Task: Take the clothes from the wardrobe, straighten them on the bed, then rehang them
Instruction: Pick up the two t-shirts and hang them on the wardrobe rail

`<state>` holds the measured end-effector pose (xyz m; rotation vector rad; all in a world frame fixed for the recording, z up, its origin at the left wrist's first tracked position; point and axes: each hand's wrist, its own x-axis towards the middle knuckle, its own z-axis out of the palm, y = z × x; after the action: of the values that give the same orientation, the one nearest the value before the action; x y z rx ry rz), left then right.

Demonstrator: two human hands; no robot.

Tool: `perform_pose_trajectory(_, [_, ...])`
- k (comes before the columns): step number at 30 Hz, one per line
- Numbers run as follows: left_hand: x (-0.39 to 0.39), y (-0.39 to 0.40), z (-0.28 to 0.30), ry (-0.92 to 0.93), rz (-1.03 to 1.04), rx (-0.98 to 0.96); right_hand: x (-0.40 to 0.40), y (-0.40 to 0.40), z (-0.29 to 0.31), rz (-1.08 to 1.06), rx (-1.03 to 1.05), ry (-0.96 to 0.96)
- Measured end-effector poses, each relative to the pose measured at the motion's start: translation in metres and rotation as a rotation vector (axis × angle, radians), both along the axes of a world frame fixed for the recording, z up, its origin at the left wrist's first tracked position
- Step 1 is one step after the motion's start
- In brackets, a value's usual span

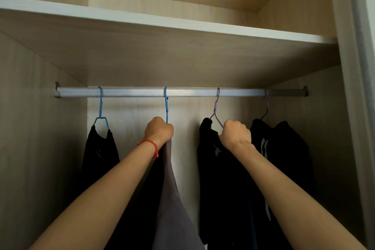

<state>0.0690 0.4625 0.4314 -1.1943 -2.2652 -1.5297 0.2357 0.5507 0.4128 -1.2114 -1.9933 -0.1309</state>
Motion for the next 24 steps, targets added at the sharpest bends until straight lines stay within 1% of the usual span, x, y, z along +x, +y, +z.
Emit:
perform_pose_trajectory(7, [0.002,0.003,-0.003,-0.019,-0.011,0.015,0.009,0.004,-0.002,0.015,-0.057,0.032])
perform_pose_trajectory(12, [0.000,0.006,-0.010,-0.074,-0.063,0.060,0.020,0.007,-0.005,0.097,-0.141,0.099])
perform_pose_trajectory(14, [0.000,0.006,-0.011,-0.120,-0.084,0.088,0.028,0.004,-0.006,0.121,-0.138,0.124])
perform_pose_trajectory(20, [0.013,0.008,-0.019,-0.225,-0.179,0.197,0.070,-0.013,-0.008,0.206,0.009,0.236])
perform_pose_trajectory(22, [0.017,0.012,-0.023,-0.256,-0.196,0.229,0.088,-0.014,-0.008,0.190,0.096,0.306])
perform_pose_trajectory(24, [0.023,0.015,-0.025,-0.276,-0.201,0.256,0.107,-0.014,-0.007,0.141,0.234,0.368])
